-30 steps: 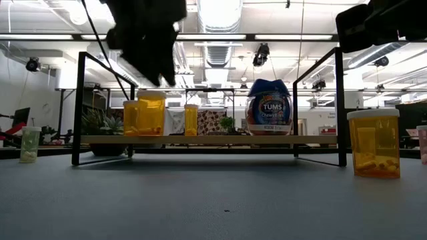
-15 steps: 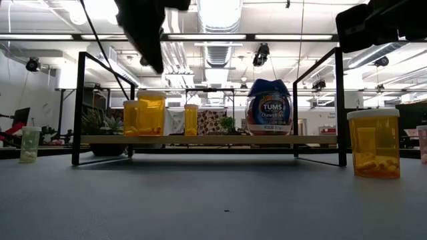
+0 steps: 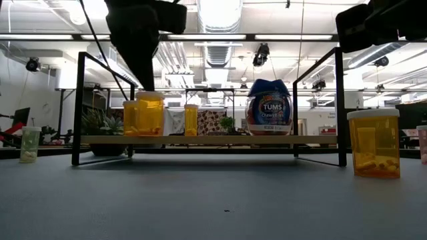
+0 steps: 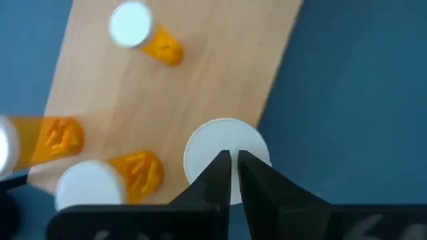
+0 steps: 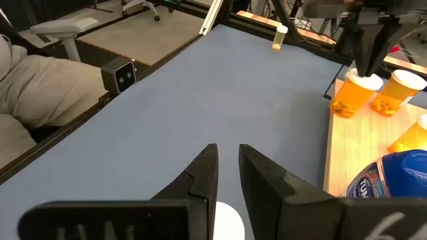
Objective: Pick and place medicine bottles onto shelf by color
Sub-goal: Put the big orange pill bottle on to the shelf aligned with the other big orange pill bottle
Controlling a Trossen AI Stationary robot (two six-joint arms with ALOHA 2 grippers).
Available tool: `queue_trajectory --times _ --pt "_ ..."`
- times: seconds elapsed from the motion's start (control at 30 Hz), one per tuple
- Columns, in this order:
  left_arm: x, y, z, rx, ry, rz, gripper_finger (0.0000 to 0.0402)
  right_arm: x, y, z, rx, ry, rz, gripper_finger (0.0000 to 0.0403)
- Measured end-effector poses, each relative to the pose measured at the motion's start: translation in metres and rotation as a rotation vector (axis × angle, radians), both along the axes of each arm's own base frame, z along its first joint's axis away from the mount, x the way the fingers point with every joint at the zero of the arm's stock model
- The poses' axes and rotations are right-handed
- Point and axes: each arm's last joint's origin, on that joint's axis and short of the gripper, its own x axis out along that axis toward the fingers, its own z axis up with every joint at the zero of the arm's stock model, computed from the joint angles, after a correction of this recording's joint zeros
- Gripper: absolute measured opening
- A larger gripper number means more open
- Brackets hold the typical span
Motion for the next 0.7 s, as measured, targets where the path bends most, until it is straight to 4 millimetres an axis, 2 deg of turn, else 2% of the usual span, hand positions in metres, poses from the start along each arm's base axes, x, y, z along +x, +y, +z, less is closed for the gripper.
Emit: queue_trajectory --times 0.23,0.47,0.7 --pt "-0.019 0.004 0.003 0.006 0.149 0.138 0.0015 0.000 0.000 0.000 0.000 0.001 0.000 0.0052" --pt "-0.016 0.003 0.012 -0.013 0.110 0.134 0.0015 0.000 0.000 0.000 -0.001 0.002 0.000 0.0052" --pt "-0.017 0.004 0.009 0.008 0.116 0.137 0.0015 0.000 0.000 0.000 -0.001 0.002 0.000 0.0052"
